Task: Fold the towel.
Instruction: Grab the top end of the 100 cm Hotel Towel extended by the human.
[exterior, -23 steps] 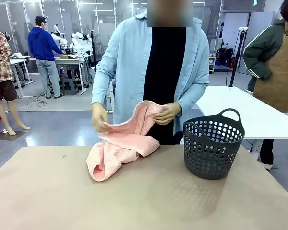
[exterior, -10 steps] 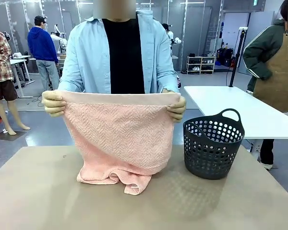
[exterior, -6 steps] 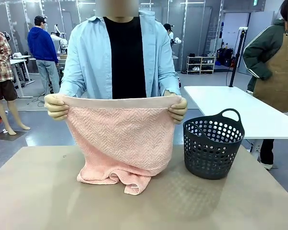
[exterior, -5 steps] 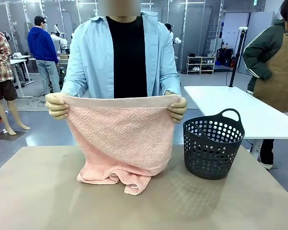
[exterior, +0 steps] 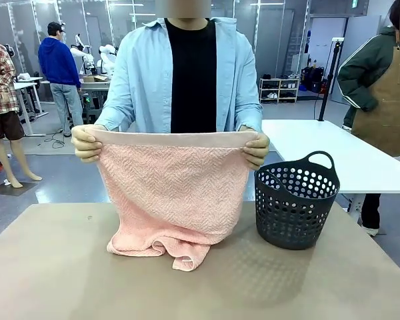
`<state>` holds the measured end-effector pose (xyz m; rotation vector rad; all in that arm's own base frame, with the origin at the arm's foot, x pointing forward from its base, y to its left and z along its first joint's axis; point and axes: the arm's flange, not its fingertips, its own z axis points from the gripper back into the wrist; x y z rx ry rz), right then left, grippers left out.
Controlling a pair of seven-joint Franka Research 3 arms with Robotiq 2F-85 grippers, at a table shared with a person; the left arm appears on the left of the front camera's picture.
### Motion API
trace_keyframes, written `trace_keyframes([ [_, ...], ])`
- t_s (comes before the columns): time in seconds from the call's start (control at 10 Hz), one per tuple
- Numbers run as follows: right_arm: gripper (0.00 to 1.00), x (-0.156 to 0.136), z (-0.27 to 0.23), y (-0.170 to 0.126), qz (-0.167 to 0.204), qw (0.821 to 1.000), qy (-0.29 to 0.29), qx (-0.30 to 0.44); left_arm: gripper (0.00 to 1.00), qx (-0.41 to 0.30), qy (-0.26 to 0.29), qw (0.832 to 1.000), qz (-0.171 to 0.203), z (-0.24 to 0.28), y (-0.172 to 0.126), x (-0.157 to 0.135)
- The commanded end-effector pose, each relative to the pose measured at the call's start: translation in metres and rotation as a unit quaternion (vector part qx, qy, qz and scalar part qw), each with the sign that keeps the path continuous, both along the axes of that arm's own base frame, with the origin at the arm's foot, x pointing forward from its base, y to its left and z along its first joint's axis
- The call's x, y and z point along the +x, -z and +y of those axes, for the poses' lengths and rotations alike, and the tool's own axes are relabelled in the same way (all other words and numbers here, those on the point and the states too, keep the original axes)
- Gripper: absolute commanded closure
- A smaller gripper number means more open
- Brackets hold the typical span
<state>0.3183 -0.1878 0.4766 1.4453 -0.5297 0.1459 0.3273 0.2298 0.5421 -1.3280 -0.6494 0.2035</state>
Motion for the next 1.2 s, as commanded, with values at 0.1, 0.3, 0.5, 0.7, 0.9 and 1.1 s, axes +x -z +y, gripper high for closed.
trace_keyframes([
  [0.1,0.00,0.000,0.000,-0.001,-0.001,1.000,0.003,-0.001,0.00,0.001,-0.005,1.000,-0.003,0.000,-0.001,0.001],
  [0.3,0.00,0.000,0.000,-0.001,-0.001,1.000,0.003,-0.001,0.00,0.001,-0.005,1.000,-0.003,0.000,-0.001,0.001],
  [0.5,0.00,0.000,0.000,-0.001,-0.001,1.000,0.003,-0.001,0.00,0.001,-0.005,1.000,-0.003,0.000,-0.001,0.001],
  [0.7,0.00,0.001,0.005,-0.035,-0.071,0.996,-0.010,-0.056,0.00,0.080,0.035,0.995,-0.050,-0.005,-0.025,-0.005],
  [0.9,0.00,-0.004,0.023,-0.114,-0.197,0.961,-0.040,-0.189,0.00,0.208,0.097,0.967,-0.114,-0.028,-0.077,-0.011],
  [1.1,0.00,-0.012,0.056,-0.171,-0.289,0.913,-0.085,-0.274,0.00,0.309,0.179,0.919,-0.166,-0.073,-0.112,-0.020],
])
